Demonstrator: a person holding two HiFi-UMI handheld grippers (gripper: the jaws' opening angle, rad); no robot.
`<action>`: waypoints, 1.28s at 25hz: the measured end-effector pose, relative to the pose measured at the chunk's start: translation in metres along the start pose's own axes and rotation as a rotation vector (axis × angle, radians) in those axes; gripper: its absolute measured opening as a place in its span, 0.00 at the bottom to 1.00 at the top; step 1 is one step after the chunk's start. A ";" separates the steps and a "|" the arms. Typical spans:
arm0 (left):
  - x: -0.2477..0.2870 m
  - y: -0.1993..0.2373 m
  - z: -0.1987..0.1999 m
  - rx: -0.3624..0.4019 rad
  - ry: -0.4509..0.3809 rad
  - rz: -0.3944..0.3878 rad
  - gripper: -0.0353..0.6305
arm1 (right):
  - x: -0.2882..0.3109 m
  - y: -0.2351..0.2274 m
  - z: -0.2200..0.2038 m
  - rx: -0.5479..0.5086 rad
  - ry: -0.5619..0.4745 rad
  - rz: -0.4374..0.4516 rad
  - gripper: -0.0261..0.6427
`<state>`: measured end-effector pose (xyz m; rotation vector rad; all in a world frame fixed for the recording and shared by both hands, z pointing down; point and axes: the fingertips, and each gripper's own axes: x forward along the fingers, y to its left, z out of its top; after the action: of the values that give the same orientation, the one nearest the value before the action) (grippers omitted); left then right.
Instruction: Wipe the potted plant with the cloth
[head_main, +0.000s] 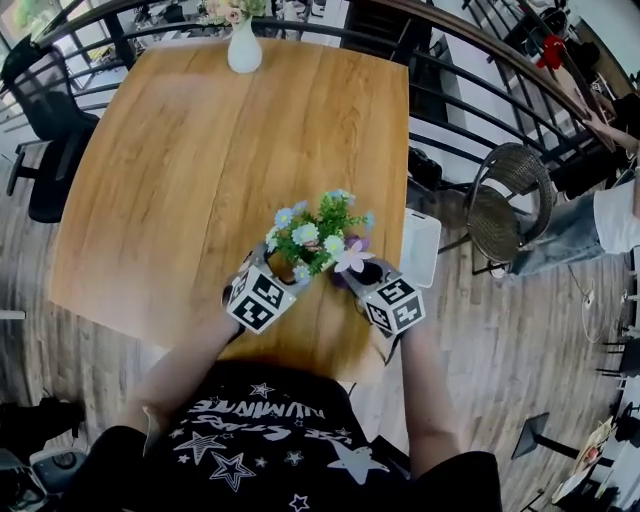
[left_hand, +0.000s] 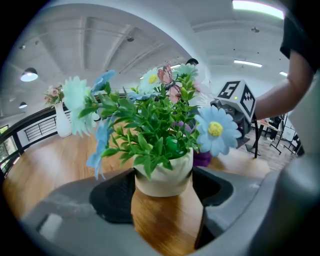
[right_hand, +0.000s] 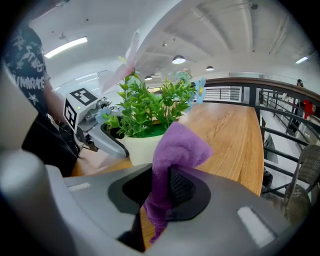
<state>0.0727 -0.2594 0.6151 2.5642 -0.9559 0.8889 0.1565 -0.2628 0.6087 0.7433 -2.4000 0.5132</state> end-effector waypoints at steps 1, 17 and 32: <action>0.000 0.000 0.000 -0.005 -0.001 0.007 0.61 | 0.000 0.005 -0.001 0.011 -0.004 0.000 0.15; 0.005 -0.001 0.005 -0.050 -0.021 0.063 0.61 | 0.010 0.064 -0.008 0.005 0.026 0.036 0.15; 0.004 -0.014 0.005 -0.020 -0.006 0.016 0.61 | 0.000 0.051 -0.008 0.076 0.031 -0.098 0.16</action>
<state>0.0861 -0.2529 0.6134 2.5475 -0.9831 0.8720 0.1289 -0.2196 0.6057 0.8748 -2.3129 0.5741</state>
